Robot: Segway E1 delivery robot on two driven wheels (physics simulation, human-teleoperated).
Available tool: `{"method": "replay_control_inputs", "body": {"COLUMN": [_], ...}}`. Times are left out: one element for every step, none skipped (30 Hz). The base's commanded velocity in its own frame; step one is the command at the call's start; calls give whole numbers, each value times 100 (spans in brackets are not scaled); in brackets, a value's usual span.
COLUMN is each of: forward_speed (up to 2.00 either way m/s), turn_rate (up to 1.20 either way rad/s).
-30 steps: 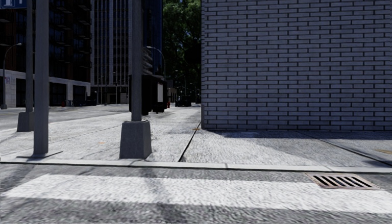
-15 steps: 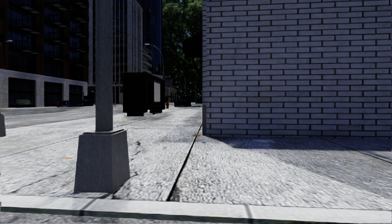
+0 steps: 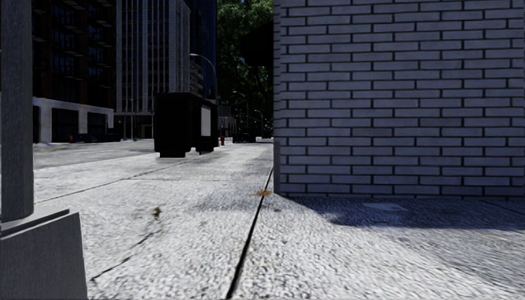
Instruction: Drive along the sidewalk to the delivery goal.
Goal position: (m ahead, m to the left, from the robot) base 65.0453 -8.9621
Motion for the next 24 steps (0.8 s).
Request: {"method": "replay_control_inputs", "body": {"forward_speed": [170, 164, 164, 159, 153, 144, 144, 140, 135, 132, 131, 131, 131, 131, 131, 131, 131, 131, 131, 131, 131, 131, 131, 131], "turn_rate": [0, 0, 0, 0, 0, 0, 0, 0, 0, 0, 0, 0, 1, 9, 15, 26, 26, 35, 38, 39, 42, 42, 50, 54]}}
